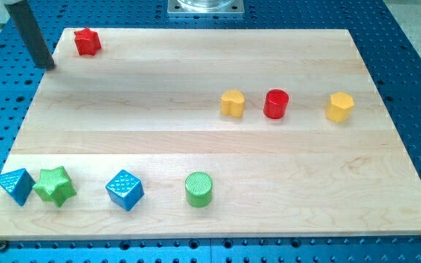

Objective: Push the red star to the center

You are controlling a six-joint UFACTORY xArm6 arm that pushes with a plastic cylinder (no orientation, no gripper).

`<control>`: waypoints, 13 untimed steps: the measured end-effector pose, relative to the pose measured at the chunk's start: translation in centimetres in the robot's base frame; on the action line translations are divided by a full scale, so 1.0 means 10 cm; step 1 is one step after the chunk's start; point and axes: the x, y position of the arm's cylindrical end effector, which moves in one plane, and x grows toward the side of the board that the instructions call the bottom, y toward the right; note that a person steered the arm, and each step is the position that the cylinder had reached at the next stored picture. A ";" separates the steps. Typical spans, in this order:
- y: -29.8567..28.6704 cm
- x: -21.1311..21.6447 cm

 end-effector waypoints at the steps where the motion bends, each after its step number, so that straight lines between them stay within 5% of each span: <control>1: 0.16 -0.38; 2: 0.64 -0.47; 4: 1.73 0.12; 6: 1.89 -0.18; 8: 2.28 0.43; 11: 2.50 0.05; 13: 2.62 0.39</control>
